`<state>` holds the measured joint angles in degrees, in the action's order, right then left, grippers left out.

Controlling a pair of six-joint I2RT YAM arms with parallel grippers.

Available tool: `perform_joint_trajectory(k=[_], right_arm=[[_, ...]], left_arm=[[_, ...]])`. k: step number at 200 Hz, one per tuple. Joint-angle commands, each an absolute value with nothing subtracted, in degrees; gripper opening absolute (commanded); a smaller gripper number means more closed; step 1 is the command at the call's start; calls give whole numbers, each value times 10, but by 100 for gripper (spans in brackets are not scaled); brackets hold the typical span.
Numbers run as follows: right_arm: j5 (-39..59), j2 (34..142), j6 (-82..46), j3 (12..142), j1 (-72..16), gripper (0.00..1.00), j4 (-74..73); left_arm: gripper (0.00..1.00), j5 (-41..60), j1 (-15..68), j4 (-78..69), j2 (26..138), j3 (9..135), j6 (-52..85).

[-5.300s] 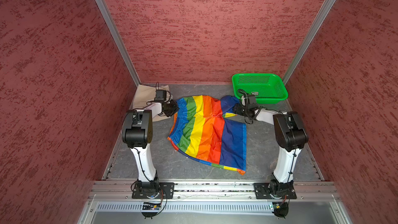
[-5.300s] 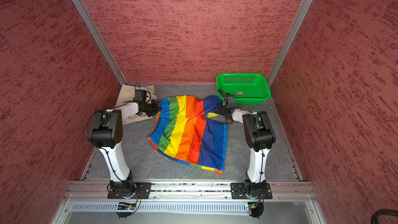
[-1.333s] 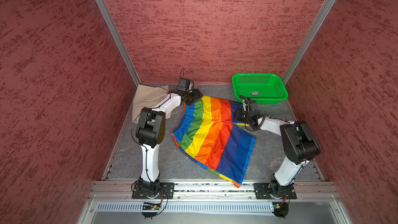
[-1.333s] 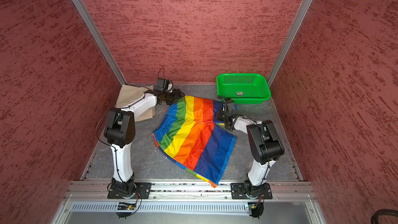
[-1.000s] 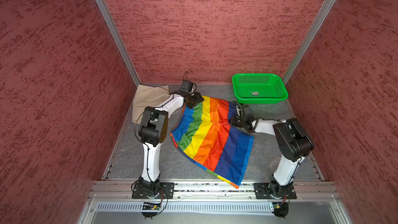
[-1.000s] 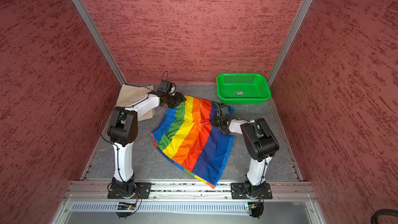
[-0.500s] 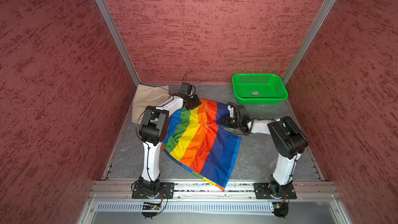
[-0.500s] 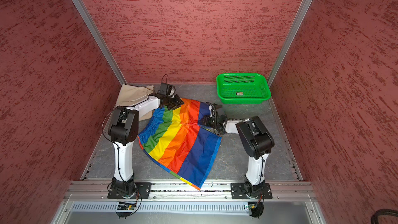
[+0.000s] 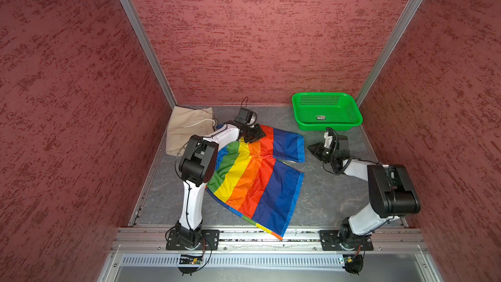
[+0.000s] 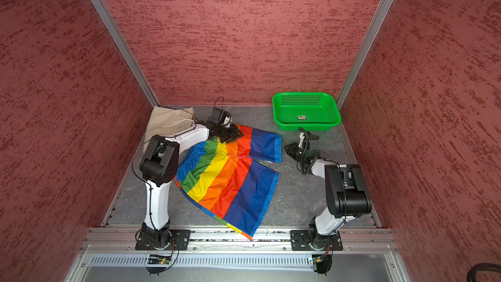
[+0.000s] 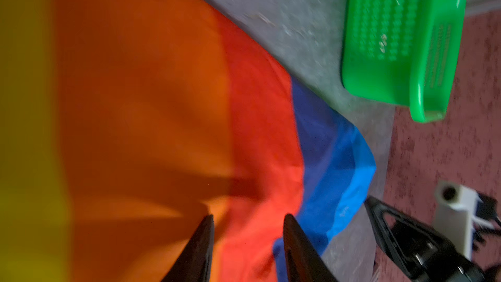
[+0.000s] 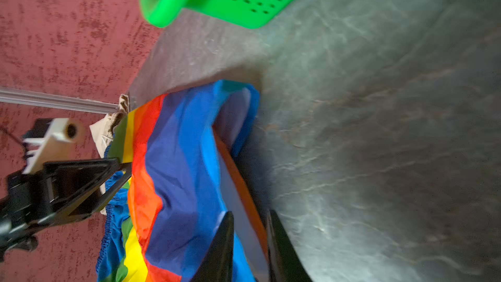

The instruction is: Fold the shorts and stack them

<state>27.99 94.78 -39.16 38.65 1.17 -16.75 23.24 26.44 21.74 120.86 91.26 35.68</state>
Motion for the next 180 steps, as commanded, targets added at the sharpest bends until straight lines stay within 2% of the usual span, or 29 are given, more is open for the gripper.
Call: perform_joint_trajectory(k=[1,13,24,38,92,124,146,180], right_arm=[[309,969,-448,394,34,34,-228],[289,975,-453,406,39,48,-212],[264,980,-440,424,41,51,-180],[252,990,-432,441,41,53,-167],[298,1043,-476,455,28,49,-239],[313,1084,-510,484,-3,60,-283],[333,1120,-552,507,-18,61,-340],[344,1150,-588,546,-45,60,-383]], left_arm=[[57,220,292,237,1208,943,323],[68,211,307,250,1221,958,313],[74,208,318,255,1232,970,310],[76,208,331,257,1246,985,310],[72,208,367,278,1282,1029,307],[69,211,380,285,1296,1035,302],[62,226,383,283,1301,1022,308],[59,231,386,268,1295,979,312]])
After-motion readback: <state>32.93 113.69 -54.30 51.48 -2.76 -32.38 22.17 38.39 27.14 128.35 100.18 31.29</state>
